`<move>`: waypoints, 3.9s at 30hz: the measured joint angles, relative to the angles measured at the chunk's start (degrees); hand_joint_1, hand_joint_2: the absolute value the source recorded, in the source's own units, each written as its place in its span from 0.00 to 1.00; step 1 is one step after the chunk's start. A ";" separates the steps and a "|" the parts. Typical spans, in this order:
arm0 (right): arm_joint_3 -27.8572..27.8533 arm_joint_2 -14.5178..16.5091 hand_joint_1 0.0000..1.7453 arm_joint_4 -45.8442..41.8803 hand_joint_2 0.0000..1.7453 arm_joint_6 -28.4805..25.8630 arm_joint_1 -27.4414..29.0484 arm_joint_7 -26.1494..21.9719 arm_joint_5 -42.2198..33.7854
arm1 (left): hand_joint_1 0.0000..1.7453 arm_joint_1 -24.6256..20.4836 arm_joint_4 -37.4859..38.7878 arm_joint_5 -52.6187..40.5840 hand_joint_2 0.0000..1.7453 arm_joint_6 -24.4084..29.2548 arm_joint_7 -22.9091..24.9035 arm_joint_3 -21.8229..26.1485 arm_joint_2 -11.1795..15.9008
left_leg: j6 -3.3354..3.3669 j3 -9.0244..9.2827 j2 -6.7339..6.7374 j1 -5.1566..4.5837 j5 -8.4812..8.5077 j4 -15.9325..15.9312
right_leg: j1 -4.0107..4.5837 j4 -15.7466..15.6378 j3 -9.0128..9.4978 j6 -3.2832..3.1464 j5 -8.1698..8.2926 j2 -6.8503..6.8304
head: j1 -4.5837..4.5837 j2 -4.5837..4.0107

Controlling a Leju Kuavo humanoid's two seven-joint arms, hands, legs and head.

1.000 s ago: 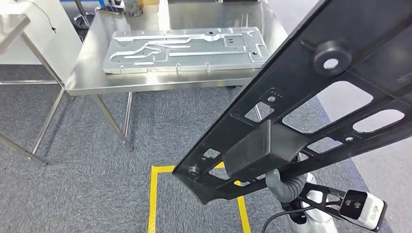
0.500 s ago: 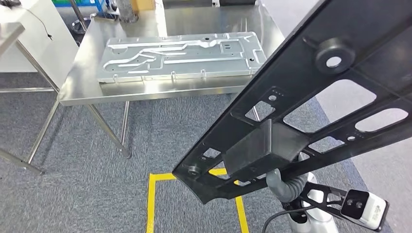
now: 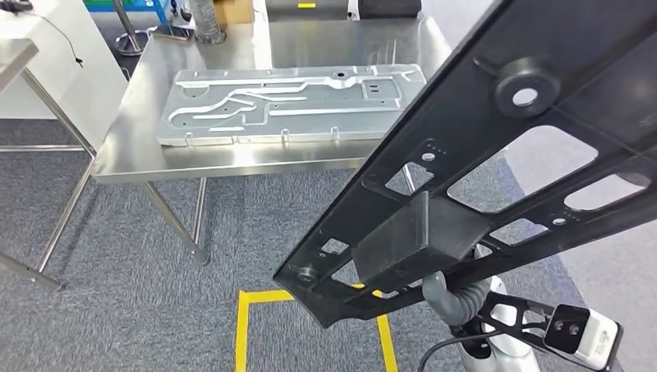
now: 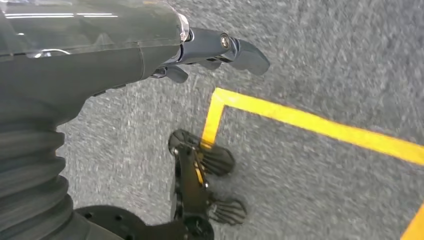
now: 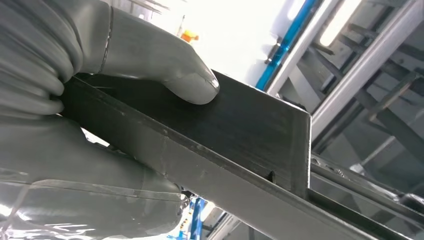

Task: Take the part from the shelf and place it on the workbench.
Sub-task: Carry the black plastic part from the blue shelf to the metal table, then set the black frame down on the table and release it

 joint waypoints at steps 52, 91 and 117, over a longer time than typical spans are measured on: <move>-4.66 -5.86 1.00 20.25 1.00 -36.45 -27.03 22.02 54.57 | 0.00 -0.38 0.01 -0.60 1.00 -0.39 -1.40 1.34 -0.67 | 0.27 -9.50 0.25 0.25 8.88 0.30 | -0.43 4.97 4.63 0.75 -9.23 0.44 | -0.05 0.00; 23.58 5.73 1.00 86.30 1.00 -61.06 -44.64 19.33 93.25 | 0.00 -1.16 0.01 -5.36 1.00 -1.04 -3.03 0.32 0.12 | -0.75 -7.94 0.04 0.29 6.86 0.81 | -0.70 0.57 1.98 0.25 -1.80 -0.01 | -0.05 0.01; 16.13 4.30 0.00 85.85 0.00 -65.15 -38.71 1.21 71.01 | 0.00 -0.90 0.01 -6.57 0.00 1.26 -6.54 -0.84 0.82 | 0.14 -6.79 0.32 0.52 6.51 0.29 | -0.69 16.35 -4.40 1.21 -9.85 0.29 | -0.05 0.00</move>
